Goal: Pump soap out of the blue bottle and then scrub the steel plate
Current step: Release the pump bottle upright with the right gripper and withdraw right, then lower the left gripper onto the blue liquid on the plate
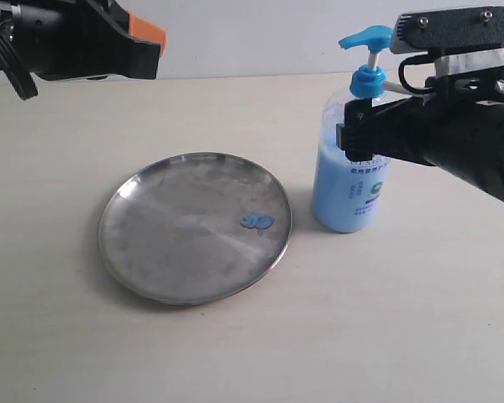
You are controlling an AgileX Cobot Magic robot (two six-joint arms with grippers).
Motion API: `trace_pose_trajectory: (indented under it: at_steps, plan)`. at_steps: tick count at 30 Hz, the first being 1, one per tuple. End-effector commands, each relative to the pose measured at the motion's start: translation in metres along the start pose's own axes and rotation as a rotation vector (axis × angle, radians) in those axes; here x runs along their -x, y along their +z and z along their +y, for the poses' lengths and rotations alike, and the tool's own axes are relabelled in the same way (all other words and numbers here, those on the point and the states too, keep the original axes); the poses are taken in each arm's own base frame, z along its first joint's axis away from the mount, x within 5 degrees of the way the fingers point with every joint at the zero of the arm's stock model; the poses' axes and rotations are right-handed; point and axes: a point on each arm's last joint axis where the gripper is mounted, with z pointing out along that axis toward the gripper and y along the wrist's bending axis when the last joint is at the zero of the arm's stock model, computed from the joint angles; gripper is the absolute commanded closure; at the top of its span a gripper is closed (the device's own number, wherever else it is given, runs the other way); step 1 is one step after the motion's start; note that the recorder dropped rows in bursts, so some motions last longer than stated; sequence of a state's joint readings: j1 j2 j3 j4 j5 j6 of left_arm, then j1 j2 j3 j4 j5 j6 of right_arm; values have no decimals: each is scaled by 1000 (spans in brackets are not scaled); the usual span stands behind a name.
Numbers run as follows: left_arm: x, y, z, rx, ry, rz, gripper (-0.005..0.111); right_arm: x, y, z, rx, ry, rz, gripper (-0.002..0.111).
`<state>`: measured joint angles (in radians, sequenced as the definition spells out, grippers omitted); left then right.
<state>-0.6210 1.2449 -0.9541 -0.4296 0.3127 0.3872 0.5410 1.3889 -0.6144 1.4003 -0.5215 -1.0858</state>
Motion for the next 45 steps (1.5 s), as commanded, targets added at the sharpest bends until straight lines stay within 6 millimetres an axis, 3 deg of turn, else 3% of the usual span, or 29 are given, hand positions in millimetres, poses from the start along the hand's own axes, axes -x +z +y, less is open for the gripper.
trace_pose_trajectory:
  at_steps: [1, 9, 12, 23, 30, 45]
  plan:
    - [3, -8, 0, 6, 14, -22, 107, -8, -13, -7, 27, -7, 10, 14]
    - [5, -23, -2, 0, 47, -28, 107, -14, -37, -9, 168, 7, 19, 14]
    - [4, -27, -3, -1, 60, -21, 107, -13, -44, -5, 252, -7, 23, 20]
    - [-7, -36, -4, 0, 64, -17, 107, -10, -66, 6, 467, -42, 30, 83]
    - [-13, -34, -3, 2, 74, -3, 107, -7, -74, 6, 515, -95, -2, 108]
    - [-18, -29, -3, 0, 74, 19, 107, 14, -97, -14, 419, -84, -188, 108]
